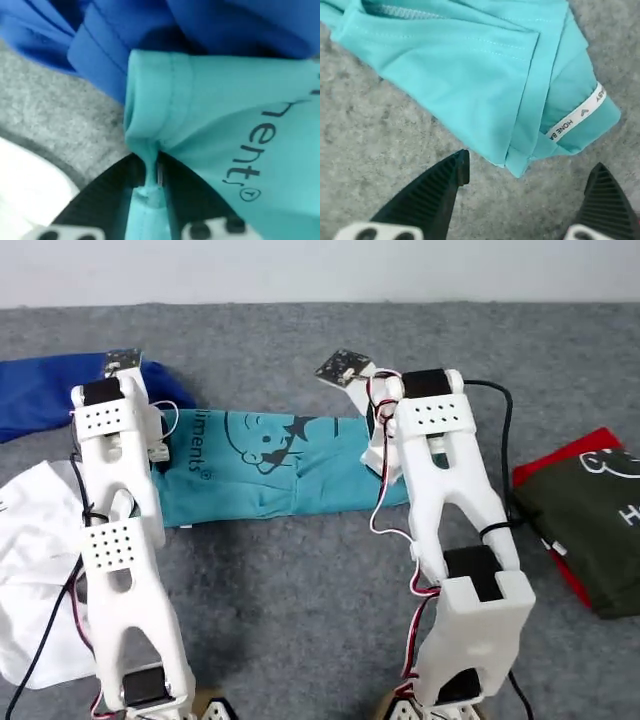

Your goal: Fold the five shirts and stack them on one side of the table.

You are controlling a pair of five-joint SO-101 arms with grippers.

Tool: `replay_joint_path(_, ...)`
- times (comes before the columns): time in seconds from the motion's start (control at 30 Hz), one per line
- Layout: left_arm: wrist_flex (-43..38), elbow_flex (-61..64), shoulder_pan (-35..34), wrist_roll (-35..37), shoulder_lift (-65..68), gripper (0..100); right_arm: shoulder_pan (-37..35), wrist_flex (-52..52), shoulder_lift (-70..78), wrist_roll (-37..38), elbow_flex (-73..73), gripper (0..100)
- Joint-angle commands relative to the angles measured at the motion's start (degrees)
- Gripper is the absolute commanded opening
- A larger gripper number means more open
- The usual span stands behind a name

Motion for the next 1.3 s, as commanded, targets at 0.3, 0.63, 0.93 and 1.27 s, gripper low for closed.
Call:
replay_joint_path(0.3, 1.49, -1.01, 6.33, 0.62, -11.08, 1, 8.57, 0.57, -17.19, -1.93, 1.67, 36.9)
replay_joint_path(0.63, 1.49, 11.56, 25.41, 0.7, -29.45, 1, 13.14, -0.13, -37.05, -2.02, 21.27, 36.9)
replay_joint_path(0.93, 0.62, 11.03, 41.41, 0.26, -32.18, 1, 22.02, 0.48, -48.75, -1.58, 29.45, 36.9)
replay_joint_path(1.27, -4.31, 0.75, 49.14, 0.26, -20.48, 1, 24.92, 4.35, -51.74, 1.49, 27.6, 36.9)
